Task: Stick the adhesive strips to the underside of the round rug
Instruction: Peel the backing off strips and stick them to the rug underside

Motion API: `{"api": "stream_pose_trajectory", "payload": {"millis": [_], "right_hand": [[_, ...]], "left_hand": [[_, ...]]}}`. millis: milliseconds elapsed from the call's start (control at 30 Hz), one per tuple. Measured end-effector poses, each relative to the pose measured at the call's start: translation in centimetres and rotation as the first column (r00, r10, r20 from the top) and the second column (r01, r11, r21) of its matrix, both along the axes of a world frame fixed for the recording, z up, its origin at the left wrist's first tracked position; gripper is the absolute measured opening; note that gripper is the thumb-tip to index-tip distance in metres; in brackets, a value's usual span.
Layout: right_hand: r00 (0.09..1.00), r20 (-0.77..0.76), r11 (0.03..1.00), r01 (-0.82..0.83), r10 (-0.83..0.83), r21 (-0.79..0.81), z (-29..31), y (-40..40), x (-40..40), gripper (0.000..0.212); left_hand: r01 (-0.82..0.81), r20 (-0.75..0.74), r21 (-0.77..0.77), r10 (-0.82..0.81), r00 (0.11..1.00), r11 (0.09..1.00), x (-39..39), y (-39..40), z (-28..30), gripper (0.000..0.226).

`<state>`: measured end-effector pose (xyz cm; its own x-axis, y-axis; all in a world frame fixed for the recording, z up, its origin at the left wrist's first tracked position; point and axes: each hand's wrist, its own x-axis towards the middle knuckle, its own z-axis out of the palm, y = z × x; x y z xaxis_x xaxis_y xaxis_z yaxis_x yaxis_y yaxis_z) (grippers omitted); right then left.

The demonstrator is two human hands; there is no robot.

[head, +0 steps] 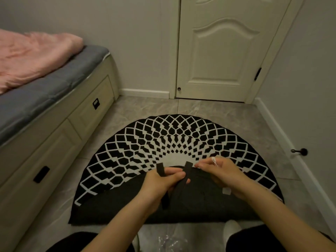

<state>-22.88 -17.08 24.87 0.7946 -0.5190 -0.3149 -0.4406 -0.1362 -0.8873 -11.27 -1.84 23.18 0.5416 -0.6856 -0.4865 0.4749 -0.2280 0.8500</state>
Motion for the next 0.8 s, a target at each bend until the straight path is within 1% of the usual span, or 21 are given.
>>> {"api": "stream_pose_trajectory", "payload": {"millis": [67,233,400,467,533,567,633,667,700,733,767,800], "right_hand": [[1.0,-0.014,1.0,0.005,-0.004,0.009,-0.1,-0.3,0.4,0.012],[0.999,-0.019,0.999,-0.033,0.032,-0.042,-0.2,-0.7,1.4,0.006],[0.995,-0.062,0.996,-0.084,0.084,0.011,-0.2,-0.4,2.2,0.003],[0.995,-0.069,0.997,-0.066,0.068,0.033,-0.4,-0.3,2.4,0.003],[0.998,-0.059,0.999,0.003,-0.001,0.036,-0.5,-0.3,2.5,0.004],[0.997,-0.043,0.998,0.059,-0.058,0.031,-0.5,-0.4,2.5,0.004],[0.983,0.016,0.983,0.185,-0.185,0.016,-0.4,-0.8,2.4,0.006],[0.971,0.052,0.972,0.235,-0.235,0.004,-0.4,-1.0,2.3,0.006],[0.962,0.078,0.964,0.264,-0.262,-0.022,-0.4,-1.1,2.2,0.005],[0.961,0.09,0.962,0.268,-0.262,-0.055,-0.4,-1.0,2.1,0.004],[0.966,0.092,0.965,0.248,-0.24,-0.085,-0.6,-0.7,2.1,0.005],[0.976,0.087,0.971,0.211,-0.202,-0.11,-0.8,-0.3,2.0,0.008]], "left_hand": [[0.027,0.035,0.016,-0.027,0.999,1.0,0.2,-0.1,-0.3,0.02],[0.063,0.07,0.003,-0.063,0.996,0.998,0.6,-0.4,-0.5,0.017],[0.131,0.109,-0.031,-0.127,0.986,0.991,1.1,-0.7,-0.6,0.019],[0.148,0.167,-0.002,-0.145,0.975,0.989,1.1,-0.7,-0.7,0.018],[0.079,0.239,0.03,-0.084,0.967,0.996,1.0,-0.8,-1.1,0.015],[-0.003,0.238,0.016,-0.001,0.971,1.0,1.2,-0.9,-1.4,0.015],[-0.193,0.179,-0.013,0.192,0.965,0.981,2.1,-0.8,-1.8,0.018],[-0.257,0.127,-0.011,0.256,0.958,0.966,2.6,-0.7,-1.9,0.019],[-0.287,0.041,-0.011,0.287,0.957,0.958,2.9,-0.5,-1.9,0.02],[-0.28,-0.065,-0.008,0.279,0.958,0.96,2.9,-0.4,-2.0,0.022],[-0.237,-0.157,0.002,0.234,0.959,0.971,2.6,-0.4,-2.0,0.024],[-0.171,-0.218,0.018,0.17,0.961,0.985,2.0,-0.4,-2.0,0.026]]}}
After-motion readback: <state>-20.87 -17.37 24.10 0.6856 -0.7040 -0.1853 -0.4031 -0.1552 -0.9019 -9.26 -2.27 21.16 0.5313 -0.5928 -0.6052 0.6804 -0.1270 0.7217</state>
